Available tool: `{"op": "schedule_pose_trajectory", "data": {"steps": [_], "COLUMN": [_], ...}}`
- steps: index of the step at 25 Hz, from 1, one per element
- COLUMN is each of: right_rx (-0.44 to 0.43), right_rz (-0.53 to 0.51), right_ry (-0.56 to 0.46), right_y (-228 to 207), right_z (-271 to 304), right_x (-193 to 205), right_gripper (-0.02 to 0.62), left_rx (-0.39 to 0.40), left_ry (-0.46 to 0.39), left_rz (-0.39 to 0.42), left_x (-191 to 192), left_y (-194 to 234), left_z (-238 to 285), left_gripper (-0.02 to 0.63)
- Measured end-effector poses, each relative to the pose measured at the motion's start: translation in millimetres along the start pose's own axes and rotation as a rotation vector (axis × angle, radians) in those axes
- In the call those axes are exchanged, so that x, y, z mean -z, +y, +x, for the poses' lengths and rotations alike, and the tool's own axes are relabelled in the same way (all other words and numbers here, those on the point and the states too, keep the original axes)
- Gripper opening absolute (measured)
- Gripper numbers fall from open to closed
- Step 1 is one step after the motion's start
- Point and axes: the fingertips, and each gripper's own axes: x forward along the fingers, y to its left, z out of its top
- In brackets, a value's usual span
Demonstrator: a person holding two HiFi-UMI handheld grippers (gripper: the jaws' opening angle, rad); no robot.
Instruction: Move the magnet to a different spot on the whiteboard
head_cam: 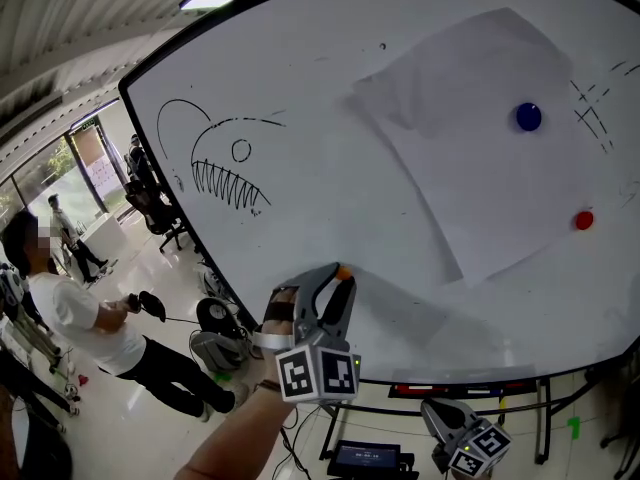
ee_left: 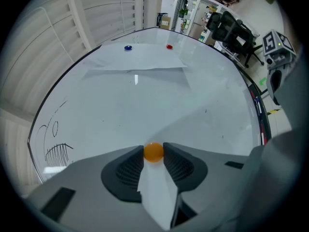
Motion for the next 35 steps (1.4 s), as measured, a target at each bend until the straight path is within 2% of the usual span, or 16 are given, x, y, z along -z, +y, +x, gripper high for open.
{"op": "schedule_pose_trajectory", "data": {"steps": [3,9,12,17,24,31,35], "right_rx": [-0.007,-0.011,-0.006,0.051,0.110,0.155,0.172], "right_rz": [0.023,0.049,0.063,0.081,0.062,0.047,0.036], "right_ry": [0.005,0.015,0.021,0.008,-0.007,-0.005,0.003], "right_y": [5.6,13.3,15.8,4.9,21.0,72.5,92.4], "right_z": [6.2,9.2,4.2,-5.2,-17.4,-13.4,-10.0], "right_x": [6.4,16.5,23.2,32.4,31.7,38.2,40.2], "right_gripper": [0.034,0.034,0.034,0.034,0.034,0.034,0.034], "left_rx": [-0.016,0.009,0.013,0.018,0.189,0.335,0.386], "left_ry": [0.001,-0.015,-0.030,-0.073,-0.184,-0.274,-0.291], "left_rz": [0.019,-0.023,-0.059,-0.147,-0.503,-0.781,-0.856], "left_x": [0.9,0.8,0.9,0.0,23.0,61.2,83.0], "left_y": [-0.5,0.2,0.5,0.8,-5.3,1.0,2.1], "left_z": [0.5,0.6,0.0,-0.4,-11.8,-55.8,-85.0], "left_gripper": [0.138,0.132,0.130,0.129,0.129,0.129,0.129]}}
